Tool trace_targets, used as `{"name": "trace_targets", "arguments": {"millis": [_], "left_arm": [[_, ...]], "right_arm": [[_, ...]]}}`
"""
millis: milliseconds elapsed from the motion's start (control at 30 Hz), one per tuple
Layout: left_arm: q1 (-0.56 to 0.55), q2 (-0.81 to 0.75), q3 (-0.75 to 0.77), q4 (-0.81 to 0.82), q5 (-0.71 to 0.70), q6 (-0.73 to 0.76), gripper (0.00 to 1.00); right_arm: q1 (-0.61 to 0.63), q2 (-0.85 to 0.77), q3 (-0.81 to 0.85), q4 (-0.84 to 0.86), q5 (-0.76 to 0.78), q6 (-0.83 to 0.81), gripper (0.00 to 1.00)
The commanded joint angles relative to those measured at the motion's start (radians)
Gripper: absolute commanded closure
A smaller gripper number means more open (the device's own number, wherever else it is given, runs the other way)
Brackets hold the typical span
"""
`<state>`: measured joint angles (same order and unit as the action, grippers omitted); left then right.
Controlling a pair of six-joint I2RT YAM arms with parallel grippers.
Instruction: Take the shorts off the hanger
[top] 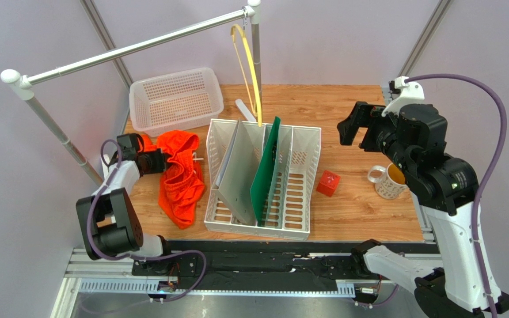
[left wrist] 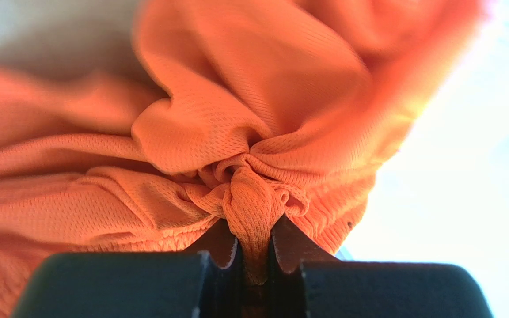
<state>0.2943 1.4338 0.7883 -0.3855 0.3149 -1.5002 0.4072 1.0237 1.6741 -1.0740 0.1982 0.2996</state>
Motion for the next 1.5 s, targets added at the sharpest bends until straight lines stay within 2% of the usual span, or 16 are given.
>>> {"name": "trace_targets", "arguments": {"millis": [0, 167, 400, 500, 667, 800, 900, 1167, 1267, 1367, 1467], "left_arm": [[-0.007, -0.145, 0.014, 0.226, 0.047, 0.012, 1.00], [-0.014, -0.231, 0.002, 0.416, 0.052, -0.048, 1.00], [-0.029, -0.130, 0.045, 0.747, 0.079, -0.134, 1.00], [-0.030, 0.003, 0.141, 0.929, 0.087, -0.143, 1.00], [-0.035, 0.186, 0.334, 1.059, 0.119, -0.170, 1.00], [-0.035, 0.379, 0.558, 1.195, 0.150, -0.235, 1.00], [-0.037, 0.486, 0.713, 1.208, 0.158, -0.241, 1.00], [-0.056, 0.700, 1.005, 1.171, 0.145, -0.285, 1.00], [-0.069, 0.812, 1.174, 1.139, 0.139, -0.307, 1.00], [-0.076, 0.873, 1.262, 1.093, 0.141, -0.305, 1.00], [-0.080, 0.895, 1.254, 1.087, 0.131, -0.311, 1.00]], "right_arm": [[0.012, -0.063, -0.002, 0.042, -0.028, -0.024, 0.03], [0.038, -0.106, -0.007, 0.046, 0.013, -0.043, 0.03], [0.044, -0.119, 0.007, 0.051, 0.003, -0.031, 0.03], [0.042, -0.111, 0.007, 0.051, 0.041, -0.042, 0.03], [0.042, -0.083, 0.026, 0.066, 0.115, -0.039, 0.03], [0.042, -0.048, 0.025, 0.089, 0.125, 0.006, 0.04], [0.042, -0.016, 0.033, 0.094, 0.125, 0.039, 0.05], [0.041, 0.053, 0.094, 0.097, 0.182, 0.070, 0.06], [0.042, 0.075, 0.108, 0.100, 0.194, 0.087, 0.06], [0.042, 0.091, 0.115, 0.108, 0.198, 0.102, 0.07], [0.041, 0.098, 0.107, 0.114, 0.211, 0.124, 0.08]]}}
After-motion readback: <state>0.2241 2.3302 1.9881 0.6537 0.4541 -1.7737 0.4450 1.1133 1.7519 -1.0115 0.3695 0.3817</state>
